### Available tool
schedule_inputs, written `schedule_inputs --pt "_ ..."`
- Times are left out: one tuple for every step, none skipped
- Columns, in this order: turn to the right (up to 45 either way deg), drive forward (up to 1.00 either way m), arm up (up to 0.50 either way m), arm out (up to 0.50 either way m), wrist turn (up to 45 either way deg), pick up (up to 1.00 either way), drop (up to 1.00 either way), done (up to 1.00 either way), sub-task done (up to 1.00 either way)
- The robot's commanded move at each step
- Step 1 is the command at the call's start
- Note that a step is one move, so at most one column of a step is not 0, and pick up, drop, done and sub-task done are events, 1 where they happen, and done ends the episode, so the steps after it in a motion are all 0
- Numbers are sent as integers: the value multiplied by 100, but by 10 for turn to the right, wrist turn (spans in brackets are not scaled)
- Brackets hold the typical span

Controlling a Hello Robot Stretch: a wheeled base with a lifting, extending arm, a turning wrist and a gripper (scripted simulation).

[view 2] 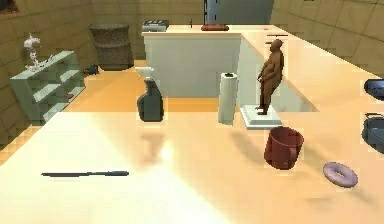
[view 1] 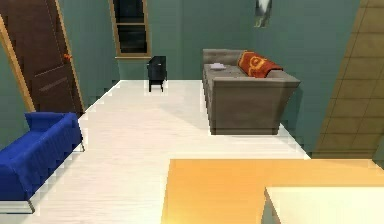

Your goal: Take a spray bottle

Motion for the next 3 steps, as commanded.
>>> schedule_inputs --pt "0 0 50 0 0 0 0 0 0" --pt "0 0 38 0 0 0 0 0 0" --pt "0 0 0 46 0 0 0 0 0"
